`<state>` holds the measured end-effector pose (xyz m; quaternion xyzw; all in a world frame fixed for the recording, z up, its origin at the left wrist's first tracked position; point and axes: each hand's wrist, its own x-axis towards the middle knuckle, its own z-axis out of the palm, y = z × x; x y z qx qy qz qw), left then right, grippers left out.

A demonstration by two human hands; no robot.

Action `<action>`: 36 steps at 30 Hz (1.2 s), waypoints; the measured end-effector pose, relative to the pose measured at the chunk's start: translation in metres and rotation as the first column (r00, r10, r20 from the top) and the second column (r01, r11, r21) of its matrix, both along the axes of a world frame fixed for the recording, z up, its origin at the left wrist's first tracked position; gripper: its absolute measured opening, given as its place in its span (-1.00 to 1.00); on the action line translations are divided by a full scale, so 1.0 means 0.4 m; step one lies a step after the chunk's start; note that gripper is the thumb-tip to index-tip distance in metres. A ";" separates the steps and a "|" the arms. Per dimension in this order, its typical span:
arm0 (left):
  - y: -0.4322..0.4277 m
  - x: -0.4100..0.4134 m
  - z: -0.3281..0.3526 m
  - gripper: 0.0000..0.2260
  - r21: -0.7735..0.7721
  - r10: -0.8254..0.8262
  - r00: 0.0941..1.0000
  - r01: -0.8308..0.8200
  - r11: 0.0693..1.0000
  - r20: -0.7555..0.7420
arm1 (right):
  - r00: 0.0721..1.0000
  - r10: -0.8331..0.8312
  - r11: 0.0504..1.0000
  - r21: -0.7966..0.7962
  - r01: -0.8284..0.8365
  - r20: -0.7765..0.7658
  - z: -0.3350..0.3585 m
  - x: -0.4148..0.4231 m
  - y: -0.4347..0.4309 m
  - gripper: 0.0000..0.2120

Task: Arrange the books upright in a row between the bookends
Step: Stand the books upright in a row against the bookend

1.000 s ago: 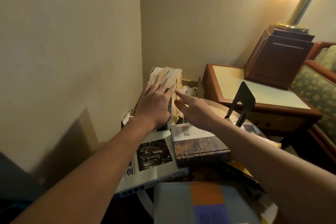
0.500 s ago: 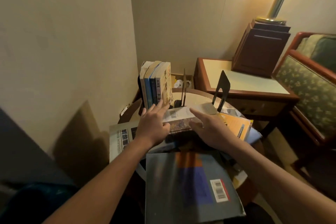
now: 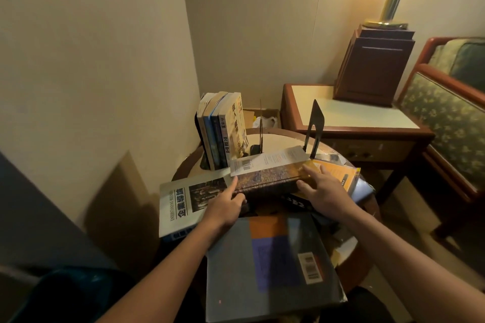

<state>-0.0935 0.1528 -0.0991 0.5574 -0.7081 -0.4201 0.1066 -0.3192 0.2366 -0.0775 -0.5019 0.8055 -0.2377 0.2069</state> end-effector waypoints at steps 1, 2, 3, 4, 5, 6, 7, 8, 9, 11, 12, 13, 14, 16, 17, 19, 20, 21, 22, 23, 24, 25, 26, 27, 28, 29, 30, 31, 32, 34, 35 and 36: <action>-0.004 -0.005 -0.001 -0.40 0.016 -0.006 1.000 0.006 1.000 0.012 | 1.000 -0.003 1.000 0.001 0.003 0.011 -0.004 -0.005 -0.001 -0.45; -0.010 -0.010 -0.001 -0.36 0.031 -0.020 1.000 0.019 0.999 0.019 | 1.000 0.000 1.000 -0.001 0.000 0.024 -0.010 -0.011 -0.003 -0.44; -0.014 -0.017 0.001 -0.31 0.048 -0.040 0.999 0.039 0.998 0.026 | 0.999 0.004 1.000 -0.005 -0.004 0.037 -0.015 -0.015 -0.005 -0.44; -0.018 -0.022 0.000 -0.29 0.061 -0.059 0.998 0.057 0.996 0.018 | 0.999 0.006 1.000 -0.012 -0.005 0.052 -0.021 -0.017 -0.006 -0.43; -0.017 -0.029 0.001 -0.28 0.075 -0.064 0.998 0.063 0.995 0.000 | 0.998 0.004 1.000 -0.021 -0.003 0.062 -0.026 -0.017 -0.006 -0.43; -0.019 -0.033 -0.003 -0.26 0.086 -0.054 0.998 0.057 0.995 -0.034 | 0.998 0.000 0.999 -0.035 0.002 0.066 -0.030 -0.016 -0.006 -0.43; -0.015 -0.037 -0.003 -0.24 0.094 -0.031 0.997 0.038 0.995 -0.069 | 0.998 -0.007 0.999 -0.049 0.010 0.067 -0.033 -0.013 -0.006 -0.44; -0.014 -0.039 -0.007 -0.20 0.111 -0.002 0.994 0.014 0.994 -0.113 | 0.997 -0.017 0.998 -0.064 0.022 0.076 -0.034 -0.011 -0.006 -0.45; -0.011 -0.041 -0.008 -0.16 0.132 0.035 0.988 -0.014 0.991 -0.153 | 0.995 -0.032 0.996 -0.074 0.039 0.092 -0.033 -0.009 -0.006 -0.45; -0.004 -0.046 -0.006 -0.12 0.180 0.101 0.963 -0.057 0.982 -0.249 | 0.990 -0.062 0.994 -0.084 0.073 0.127 -0.030 -0.004 -0.006 -0.46; 0.000 -0.049 -0.001 -0.11 0.194 0.119 0.951 -0.064 0.979 -0.286 | 0.987 -0.073 0.992 -0.092 0.087 0.142 -0.028 0.000 -0.005 -0.45; 0.006 -0.053 0.008 -0.11 0.199 0.128 0.942 -0.067 0.978 -0.310 | 0.985 -0.082 0.990 -0.105 0.099 0.154 -0.025 0.005 -0.002 -0.43; 0.010 -0.055 0.015 -0.11 0.199 0.135 0.933 -0.070 0.977 -0.334 | 0.983 -0.089 0.987 -0.120 0.109 0.162 -0.024 0.008 0.000 -0.42; 0.019 -0.060 0.024 -0.13 0.207 0.150 0.911 -0.073 0.976 -0.385 | 0.980 -0.100 0.983 -0.136 0.124 0.169 -0.022 0.012 0.008 -0.42; 0.023 -0.061 0.030 -0.14 0.207 0.156 0.897 -0.074 0.976 -0.414 | 0.979 -0.105 0.981 -0.142 0.130 0.174 -0.020 0.012 0.012 -0.43; 0.028 -0.061 0.041 -0.22 0.223 0.176 0.875 -0.080 0.971 -0.451 | 0.978 -0.112 0.976 -0.164 0.142 0.177 -0.018 0.010 0.020 -0.46; 0.031 -0.060 0.046 -0.35 0.241 0.173 0.870 -0.065 0.968 -0.462 | 0.978 -0.115 0.973 -0.178 0.146 0.171 -0.019 0.009 0.024 -0.48; 0.028 -0.057 0.047 -0.59 0.251 0.177 0.861 -0.060 0.966 -0.477 | 0.979 -0.118 0.971 -0.188 0.148 0.164 -0.019 0.010 0.028 -0.50; 0.026 -0.055 0.056 -0.82 0.288 0.208 0.851 -0.071 0.955 -0.482 | 0.979 -0.121 0.969 -0.194 0.152 0.162 -0.019 0.011 0.033 -0.52; 0.018 -0.053 0.053 -0.86 0.306 0.218 0.842 -0.067 0.950 -0.493 | 0.979 -0.125 0.968 -0.196 0.156 0.164 -0.020 0.010 0.037 -0.53; 0.018 -0.053 0.061 -0.83 0.350 0.252 0.826 -0.071 0.934 -0.504 | 0.977 -0.130 0.966 -0.199 0.163 0.168 -0.023 0.007 0.039 -0.54; 0.008 -0.050 0.055 -0.85 0.371 0.274 0.816 -0.079 0.925 -0.509 | 0.976 -0.137 0.965 -0.199 0.170 0.169 -0.025 0.004 0.040 -0.55; 0.008 -0.047 0.062 -0.89 0.405 0.311 0.790 -0.087 0.910 -0.528 | 0.975 -0.144 0.963 -0.203 0.177 0.169 -0.026 0.002 0.041 -0.56; 0.002 -0.045 0.060 -0.84 0.414 0.324 0.782 -0.094 0.906 -0.533 | 0.974 -0.148 0.961 -0.208 0.183 0.172 -0.027 0.000 0.042 -0.58; -0.002 -0.042 0.066 -0.75 0.432 0.358 0.755 -0.109 0.895 -0.550 | 0.972 -0.152 0.959 -0.213 0.189 0.181 -0.028 0.000 0.043 -0.59; -0.010 -0.038 0.068 -0.71 0.432 0.369 0.738 -0.116 0.894 -0.565 | 0.971 -0.151 0.958 -0.214 0.190 0.186 -0.029 -0.001 0.044 -0.61; -0.016 -0.034 0.072 -0.68 0.441 0.391 0.719 -0.130 0.888 -0.575 | 0.971 -0.151 0.958 -0.215 0.190 0.187 -0.029 -0.002 0.046 -0.62; -0.024 -0.030 0.073 -0.58 0.463 0.408 0.712 -0.130 0.877 -0.572 | 0.971 -0.152 0.958 -0.215 0.191 0.186 -0.028 -0.003 0.048 -0.64; -0.030 -0.026 0.074 -0.47 0.498 0.431 0.700 -0.122 0.858 -0.570 | 0.969 -0.156 0.957 -0.215 0.196 0.192 -0.027 -0.006 0.052 -0.65; -0.047 -0.021 0.063 -0.29 0.531 0.442 0.685 -0.094 0.842 -0.579 | 0.959 -0.164 0.952 -0.217 0.215 0.230 -0.028 -0.017 0.057 -0.68; -0.049 -0.023 0.061 -0.29 0.534 0.429 0.693 -0.075 0.842 -0.579 | 0.953 -0.162 0.951 -0.218 0.220 0.256 -0.027 -0.023 0.060 -0.68; -0.049 -0.027 0.060 -0.36 0.542 0.413 0.694 -0.038 0.839 -0.590 | 0.947 -0.158 0.950 -0.219 0.223 0.278 -0.027 -0.027 0.062 -0.69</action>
